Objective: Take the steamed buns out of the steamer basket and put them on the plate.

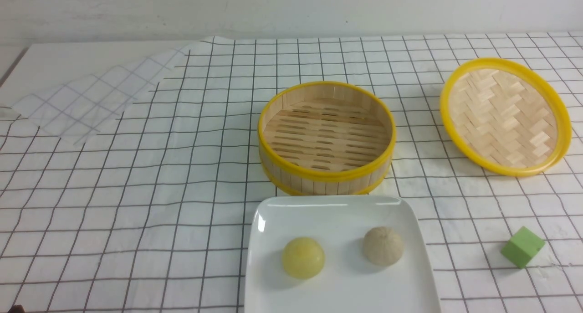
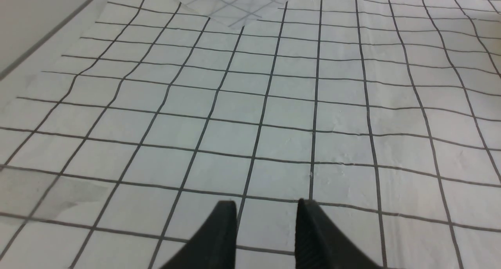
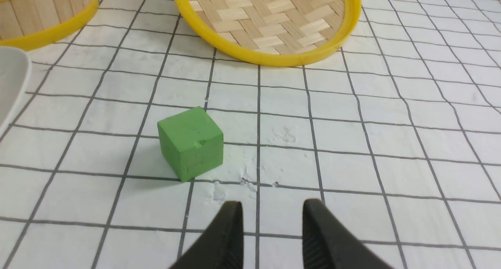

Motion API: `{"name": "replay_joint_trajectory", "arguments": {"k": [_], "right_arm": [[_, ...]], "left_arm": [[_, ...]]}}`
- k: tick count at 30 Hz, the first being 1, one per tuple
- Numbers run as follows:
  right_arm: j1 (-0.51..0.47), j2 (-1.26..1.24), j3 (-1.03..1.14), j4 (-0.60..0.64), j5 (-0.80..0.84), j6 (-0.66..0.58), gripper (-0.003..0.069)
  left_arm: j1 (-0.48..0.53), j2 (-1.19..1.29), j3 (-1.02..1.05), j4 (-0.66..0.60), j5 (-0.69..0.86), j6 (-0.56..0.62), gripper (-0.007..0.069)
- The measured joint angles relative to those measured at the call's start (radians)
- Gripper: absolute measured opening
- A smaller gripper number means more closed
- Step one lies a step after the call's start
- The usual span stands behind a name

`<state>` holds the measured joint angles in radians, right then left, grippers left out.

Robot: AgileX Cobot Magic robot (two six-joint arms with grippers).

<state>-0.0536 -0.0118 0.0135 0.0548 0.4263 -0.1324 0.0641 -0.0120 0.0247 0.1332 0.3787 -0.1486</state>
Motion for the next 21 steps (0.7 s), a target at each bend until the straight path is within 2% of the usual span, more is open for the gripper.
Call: {"name": "replay_joint_trajectory", "arguments": {"k": [21], "right_arm": [[0.0, 0.0, 0.0, 0.0, 0.0, 0.0, 0.024]], "left_arm": [[0.0, 0.0, 0.0, 0.009, 0.0, 0.0, 0.0242]]}}
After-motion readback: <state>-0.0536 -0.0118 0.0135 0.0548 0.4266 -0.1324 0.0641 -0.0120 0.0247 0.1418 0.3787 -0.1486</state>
